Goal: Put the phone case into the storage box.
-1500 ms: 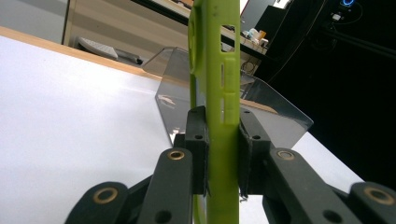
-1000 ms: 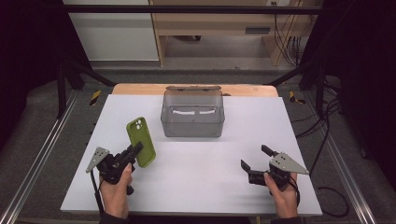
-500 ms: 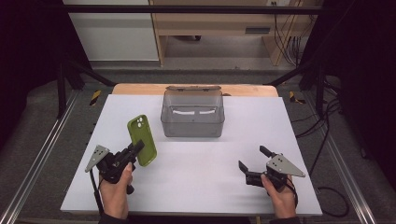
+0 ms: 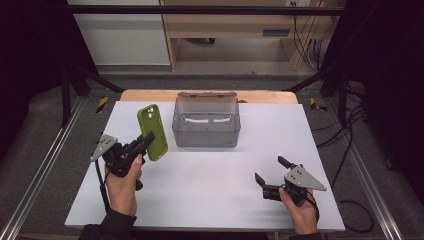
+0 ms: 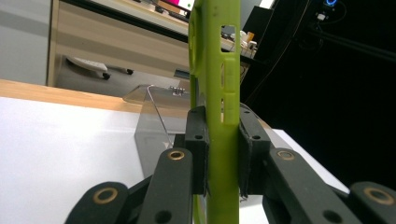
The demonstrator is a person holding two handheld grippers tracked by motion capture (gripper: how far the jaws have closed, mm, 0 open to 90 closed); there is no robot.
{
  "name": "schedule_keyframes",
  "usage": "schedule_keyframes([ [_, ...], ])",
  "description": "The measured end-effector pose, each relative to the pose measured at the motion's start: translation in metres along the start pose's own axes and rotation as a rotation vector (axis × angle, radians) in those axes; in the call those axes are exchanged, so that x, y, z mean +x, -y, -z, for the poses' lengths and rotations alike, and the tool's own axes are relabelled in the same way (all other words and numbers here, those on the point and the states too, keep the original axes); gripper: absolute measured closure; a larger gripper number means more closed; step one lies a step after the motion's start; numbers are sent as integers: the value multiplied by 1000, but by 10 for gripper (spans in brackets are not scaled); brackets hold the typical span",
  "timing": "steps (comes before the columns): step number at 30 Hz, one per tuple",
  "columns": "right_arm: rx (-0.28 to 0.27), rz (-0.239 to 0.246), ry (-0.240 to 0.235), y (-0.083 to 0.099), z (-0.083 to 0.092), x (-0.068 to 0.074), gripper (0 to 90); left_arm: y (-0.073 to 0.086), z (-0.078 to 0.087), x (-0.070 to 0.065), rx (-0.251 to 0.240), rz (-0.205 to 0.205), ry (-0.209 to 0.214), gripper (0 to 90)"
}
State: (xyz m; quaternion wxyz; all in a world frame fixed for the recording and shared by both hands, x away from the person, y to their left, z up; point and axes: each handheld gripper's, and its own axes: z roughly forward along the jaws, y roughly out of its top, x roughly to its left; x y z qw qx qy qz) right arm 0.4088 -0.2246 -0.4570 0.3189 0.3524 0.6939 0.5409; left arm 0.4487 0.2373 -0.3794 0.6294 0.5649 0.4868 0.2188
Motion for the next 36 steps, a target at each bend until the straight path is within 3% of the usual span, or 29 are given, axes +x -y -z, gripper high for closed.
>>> schedule_keyframes([
  [5,-8,-3,11,0,1,-2,43,-4,-12,-3,-7,27,2,772],
  [14,2,-4,10,1,0,-2,40,-14,-33,-16,1,22,20,772],
  [19,-33,-5,13,-2,2,-2,37,-15,-42,-20,19,42,28,772],
  [27,-52,-4,6,-2,2,0,37,-30,-52,-20,20,49,37,772],
  [36,-37,29,-19,1,-2,-1,43,-44,-64,-21,43,6,26,772],
])
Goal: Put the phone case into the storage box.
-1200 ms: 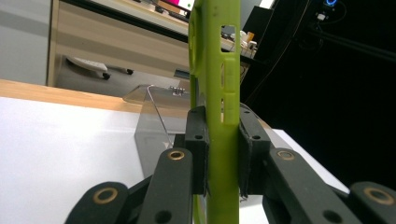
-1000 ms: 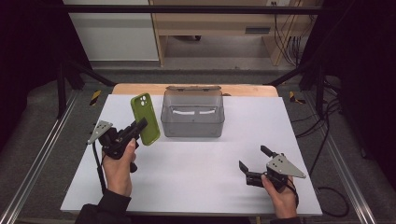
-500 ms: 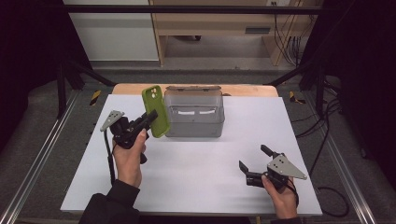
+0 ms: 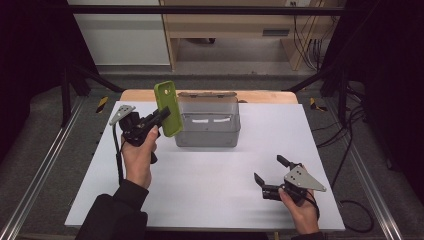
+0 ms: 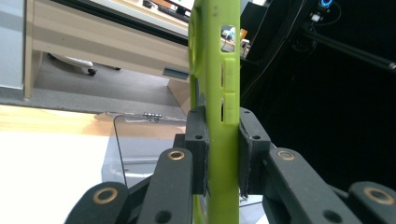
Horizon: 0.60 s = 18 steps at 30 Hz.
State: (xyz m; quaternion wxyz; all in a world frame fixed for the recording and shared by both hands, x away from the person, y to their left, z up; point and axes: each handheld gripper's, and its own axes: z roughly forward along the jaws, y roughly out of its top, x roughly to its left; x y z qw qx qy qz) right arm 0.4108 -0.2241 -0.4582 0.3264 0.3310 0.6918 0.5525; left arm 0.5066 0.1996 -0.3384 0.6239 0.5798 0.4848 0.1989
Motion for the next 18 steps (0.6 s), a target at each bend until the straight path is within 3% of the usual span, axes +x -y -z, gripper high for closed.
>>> schedule_keyframes([
  [6,-6,-4,-8,-1,5,-5,42,-9,-14,-4,19,-29,-17,772],
  [11,-23,-39,-18,1,11,-6,43,-13,-24,-8,23,-52,-30,772],
  [18,-30,-52,-21,0,13,-7,50,-13,-33,-2,22,-42,-49,772],
])
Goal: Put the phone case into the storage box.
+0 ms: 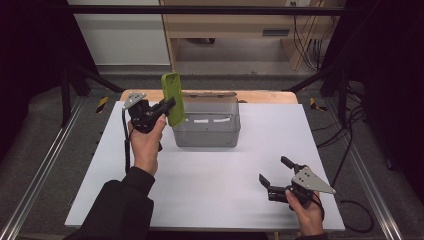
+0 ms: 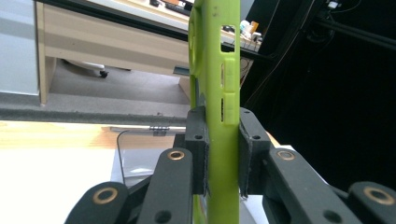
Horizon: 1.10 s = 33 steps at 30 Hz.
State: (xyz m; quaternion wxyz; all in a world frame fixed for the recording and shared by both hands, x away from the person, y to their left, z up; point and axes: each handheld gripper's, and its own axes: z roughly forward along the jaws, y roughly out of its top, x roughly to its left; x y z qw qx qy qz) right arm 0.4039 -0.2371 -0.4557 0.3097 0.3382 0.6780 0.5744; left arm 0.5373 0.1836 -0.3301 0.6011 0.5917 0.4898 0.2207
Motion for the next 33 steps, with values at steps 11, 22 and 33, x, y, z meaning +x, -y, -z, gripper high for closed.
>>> schedule_keyframes([
  [11,-22,13,-38,4,-5,3,50,1,-14,3,18,8,-5,772],
  [22,-3,48,-49,7,-7,7,52,0,-23,3,19,6,11,772],
  [33,3,52,-50,7,-8,10,52,3,-31,-1,25,-69,-21,772],
])
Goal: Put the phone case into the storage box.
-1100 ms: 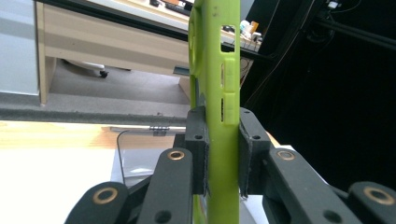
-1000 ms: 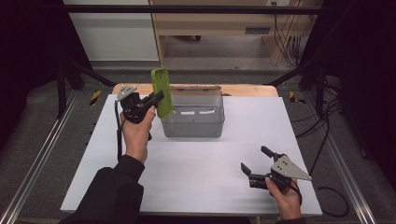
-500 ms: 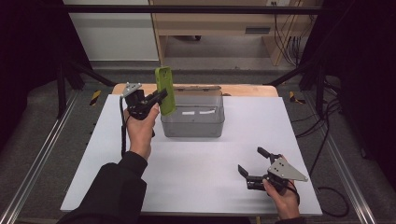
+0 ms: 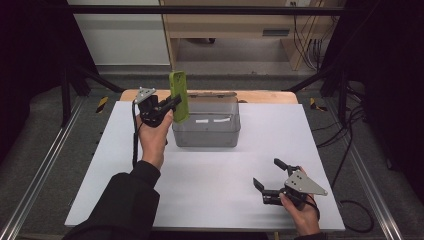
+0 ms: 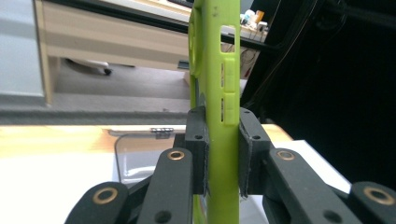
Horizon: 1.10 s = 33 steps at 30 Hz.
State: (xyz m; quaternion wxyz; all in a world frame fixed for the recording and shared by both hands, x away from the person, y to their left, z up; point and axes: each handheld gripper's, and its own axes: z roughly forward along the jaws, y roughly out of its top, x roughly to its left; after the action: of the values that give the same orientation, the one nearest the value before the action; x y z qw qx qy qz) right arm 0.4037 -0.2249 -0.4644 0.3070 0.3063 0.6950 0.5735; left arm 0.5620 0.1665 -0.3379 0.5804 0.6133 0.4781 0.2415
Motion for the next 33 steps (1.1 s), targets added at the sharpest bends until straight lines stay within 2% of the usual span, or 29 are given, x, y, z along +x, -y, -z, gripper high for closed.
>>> schedule_keyframes([
  [2,2,-1,-2,0,0,0,51,1,-1,-2,2,-20,-3,772],
  [8,3,6,3,0,0,1,51,4,-6,-8,2,-41,-5,772],
  [15,8,14,3,0,-1,2,50,8,-11,-7,11,-54,-18,772],
  [18,7,16,3,0,0,2,50,9,-12,-6,13,-38,-13,772],
  [33,16,20,8,0,-1,3,39,12,-16,-8,15,-56,-24,772],
])
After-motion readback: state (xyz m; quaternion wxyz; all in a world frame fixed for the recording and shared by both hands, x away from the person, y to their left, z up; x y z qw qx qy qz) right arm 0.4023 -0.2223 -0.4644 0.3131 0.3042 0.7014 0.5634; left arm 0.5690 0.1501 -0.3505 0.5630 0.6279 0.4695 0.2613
